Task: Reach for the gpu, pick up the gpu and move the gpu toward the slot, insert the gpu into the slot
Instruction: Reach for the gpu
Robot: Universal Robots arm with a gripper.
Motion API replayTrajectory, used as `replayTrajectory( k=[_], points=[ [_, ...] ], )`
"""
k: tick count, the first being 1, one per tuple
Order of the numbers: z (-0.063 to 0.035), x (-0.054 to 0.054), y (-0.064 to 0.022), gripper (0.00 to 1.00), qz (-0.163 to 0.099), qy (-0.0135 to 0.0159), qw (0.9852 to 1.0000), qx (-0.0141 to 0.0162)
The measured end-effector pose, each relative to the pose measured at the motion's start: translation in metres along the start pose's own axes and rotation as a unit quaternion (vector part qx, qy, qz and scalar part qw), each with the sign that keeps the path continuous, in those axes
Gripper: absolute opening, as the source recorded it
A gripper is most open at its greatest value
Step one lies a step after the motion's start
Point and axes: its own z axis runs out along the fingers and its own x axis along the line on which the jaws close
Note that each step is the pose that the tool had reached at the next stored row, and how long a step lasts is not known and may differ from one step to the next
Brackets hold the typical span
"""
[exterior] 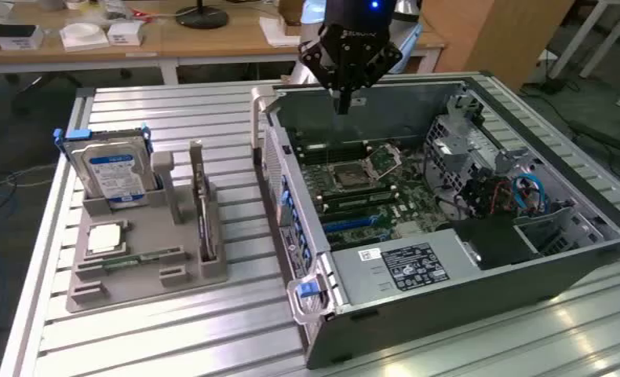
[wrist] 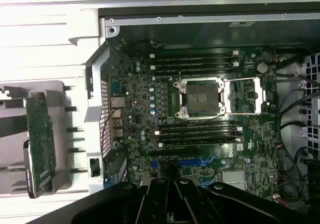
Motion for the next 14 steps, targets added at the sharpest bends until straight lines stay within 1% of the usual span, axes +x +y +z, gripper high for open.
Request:
replayTrajectory(
  k=[2, 4, 8, 9, 14],
  points=[
    [0.0000, 0.000, 0.0000, 0.10, 0.000, 0.0000, 1.0000, 0.0000],
    [-0.0002, 0.004, -0.0003, 0.10, 0.000, 0.0000, 1.0000, 0.0001],
    [-0.0003, 0.015, -0.0011, 0.10, 0.000, 0.0000, 1.0000, 0.0000],
    [-0.0005, 0.020, -0.0015, 0.10, 0.000, 0.0000, 1.0000, 0.0000],
    [-0.0007, 0.034, -0.0026, 0.10, 0.000, 0.0000, 1.0000, 0.0000]
  ],
)
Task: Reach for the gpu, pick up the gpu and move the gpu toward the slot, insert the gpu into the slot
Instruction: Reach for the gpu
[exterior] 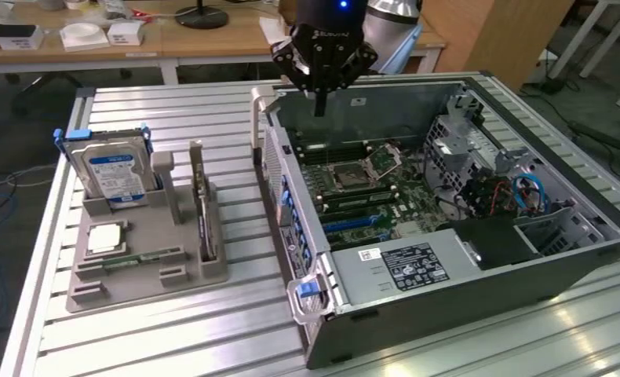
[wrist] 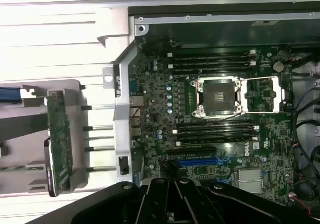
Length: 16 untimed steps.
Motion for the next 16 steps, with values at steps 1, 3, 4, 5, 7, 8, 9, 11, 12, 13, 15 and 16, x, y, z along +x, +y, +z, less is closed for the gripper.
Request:
replayTrajectory(
  k=[1, 3, 4, 5, 7, 8, 9, 11, 12, 13, 15, 16],
  points=[
    [-0.0001, 0.003, -0.0002, 0.10, 0.000, 0.0000, 1.0000, 0.0000],
    [-0.0001, 0.009, -0.0006, 0.10, 0.000, 0.0000, 1.0000, 0.0000],
    [-0.0002, 0.012, -0.0009, 0.10, 0.000, 0.0000, 1.0000, 0.0000],
    [-0.0002, 0.015, -0.0011, 0.10, 0.000, 0.0000, 1.0000, 0.0000],
    [-0.0003, 0.021, -0.0016, 0.10, 0.000, 0.0000, 1.0000, 0.0000],
    [-0.0003, 0.025, -0.0018, 0.10, 0.000, 0.0000, 1.0000, 0.0000],
    [-0.0003, 0.028, -0.0021, 0.10, 0.000, 0.0000, 1.0000, 0.0000],
    [-0.0004, 0.035, -0.0026, 0.10, 0.000, 0.0000, 1.0000, 0.0000],
    [-0.0005, 0.039, -0.0029, 0.10, 0.000, 0.0000, 1.0000, 0.0000],
    [-0.0006, 0.043, -0.0032, 0.10, 0.000, 0.0000, 1.0000, 0.0000],
    [-0.0007, 0.051, -0.0038, 0.10, 0.000, 0.0000, 1.0000, 0.0000],
    [-0.0007, 0.054, -0.0041, 0.10, 0.000, 0.0000, 1.0000, 0.0000]
  ],
)
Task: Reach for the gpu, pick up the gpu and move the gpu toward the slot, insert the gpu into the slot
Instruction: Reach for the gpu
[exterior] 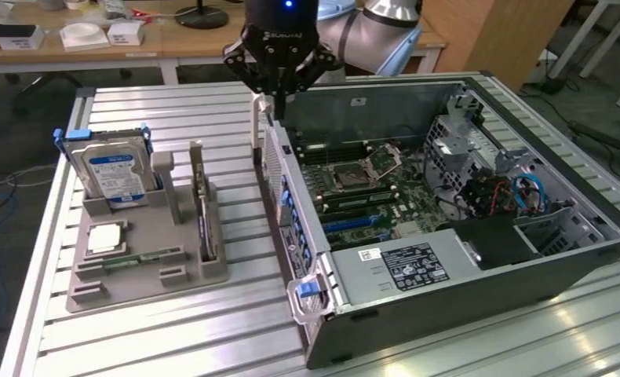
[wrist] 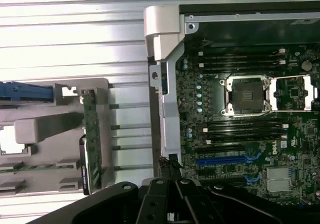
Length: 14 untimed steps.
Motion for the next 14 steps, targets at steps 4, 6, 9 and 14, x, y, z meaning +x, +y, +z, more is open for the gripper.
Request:
replayTrajectory(
  k=[4, 6, 9, 14],
  points=[
    [-0.0002, 0.015, -0.0011, 0.10, 0.000, 0.0000, 1.0000, 0.0000],
    [-0.0002, 0.023, -0.0017, 0.10, 0.000, 0.0000, 1.0000, 0.0000],
    [-0.0003, 0.034, -0.0025, 0.10, 0.000, 0.0000, 1.0000, 0.0000],
    [-0.0004, 0.054, -0.0040, 0.10, 0.000, 0.0000, 1.0000, 0.0000]
  ],
)
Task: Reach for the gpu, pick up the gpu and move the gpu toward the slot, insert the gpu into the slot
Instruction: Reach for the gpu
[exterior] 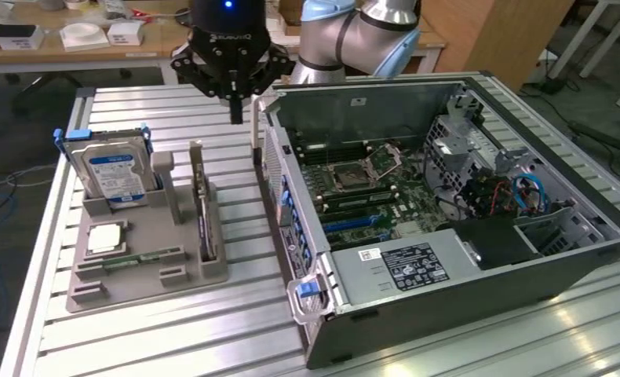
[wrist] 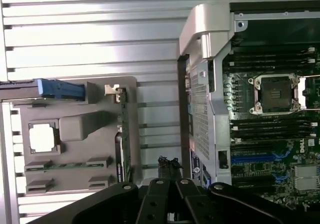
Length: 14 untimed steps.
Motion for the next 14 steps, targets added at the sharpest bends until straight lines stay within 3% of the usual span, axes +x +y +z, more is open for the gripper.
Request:
replayTrajectory(
  k=[14],
  points=[
    [0.0000, 0.055, -0.0042, 0.10, 0.000, 0.0000, 1.0000, 0.0000]
  ],
)
